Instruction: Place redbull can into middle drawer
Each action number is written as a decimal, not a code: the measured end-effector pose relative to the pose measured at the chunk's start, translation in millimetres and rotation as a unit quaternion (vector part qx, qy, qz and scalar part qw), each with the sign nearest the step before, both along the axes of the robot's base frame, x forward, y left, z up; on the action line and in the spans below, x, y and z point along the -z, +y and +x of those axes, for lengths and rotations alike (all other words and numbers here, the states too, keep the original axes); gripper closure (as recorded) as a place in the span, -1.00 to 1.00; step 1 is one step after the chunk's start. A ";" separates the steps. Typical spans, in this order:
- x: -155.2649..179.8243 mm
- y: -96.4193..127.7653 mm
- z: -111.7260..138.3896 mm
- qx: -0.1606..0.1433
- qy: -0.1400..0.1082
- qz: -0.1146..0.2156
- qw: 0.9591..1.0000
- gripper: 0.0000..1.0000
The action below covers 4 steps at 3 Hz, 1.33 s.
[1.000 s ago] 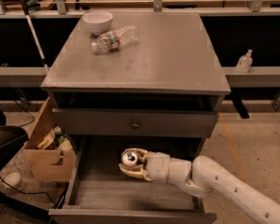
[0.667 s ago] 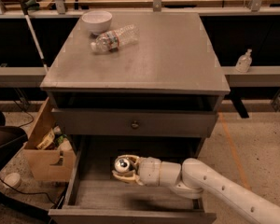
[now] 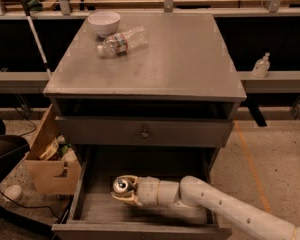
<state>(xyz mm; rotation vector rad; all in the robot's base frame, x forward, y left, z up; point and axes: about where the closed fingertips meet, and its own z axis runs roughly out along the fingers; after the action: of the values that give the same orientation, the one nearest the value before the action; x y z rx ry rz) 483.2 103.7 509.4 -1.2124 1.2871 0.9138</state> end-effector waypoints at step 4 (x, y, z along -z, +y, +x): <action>57.6 46.4 5.0 -0.024 0.023 0.020 0.999 0.70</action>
Offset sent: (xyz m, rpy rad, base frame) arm 0.0078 0.0459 -0.0651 0.0408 0.0501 0.0437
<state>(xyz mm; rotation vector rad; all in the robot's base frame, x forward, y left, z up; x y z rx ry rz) 488.1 150.1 451.8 -1.2018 1.2745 1.0026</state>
